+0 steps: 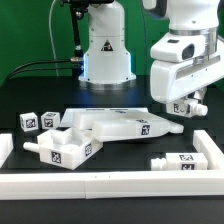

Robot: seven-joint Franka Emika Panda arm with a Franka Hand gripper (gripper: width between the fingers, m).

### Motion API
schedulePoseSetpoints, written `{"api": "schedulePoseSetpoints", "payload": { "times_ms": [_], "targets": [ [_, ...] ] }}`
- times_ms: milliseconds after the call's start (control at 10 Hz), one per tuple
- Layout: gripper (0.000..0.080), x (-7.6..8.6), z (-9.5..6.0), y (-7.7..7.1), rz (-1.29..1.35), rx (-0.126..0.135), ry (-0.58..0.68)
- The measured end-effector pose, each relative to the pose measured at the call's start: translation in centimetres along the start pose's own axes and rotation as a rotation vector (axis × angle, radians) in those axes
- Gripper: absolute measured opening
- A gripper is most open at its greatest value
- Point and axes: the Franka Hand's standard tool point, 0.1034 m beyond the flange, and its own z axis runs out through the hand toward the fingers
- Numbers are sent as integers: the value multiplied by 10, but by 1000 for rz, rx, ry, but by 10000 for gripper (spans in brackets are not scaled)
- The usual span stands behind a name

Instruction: Assemble chair

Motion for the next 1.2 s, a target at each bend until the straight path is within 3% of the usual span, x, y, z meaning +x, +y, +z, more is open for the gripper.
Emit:
{"api": "schedulePoseSetpoints", "payload": {
  "times_ms": [300,600,1100,1200],
  "targets": [
    [284,-1,1,1,4,2,-5],
    [284,-19,25,-17,101,18,-20],
    [284,-21,28,-9,92,15,-2],
    [465,-21,27,-9,93,16,-6]
  ]
}}
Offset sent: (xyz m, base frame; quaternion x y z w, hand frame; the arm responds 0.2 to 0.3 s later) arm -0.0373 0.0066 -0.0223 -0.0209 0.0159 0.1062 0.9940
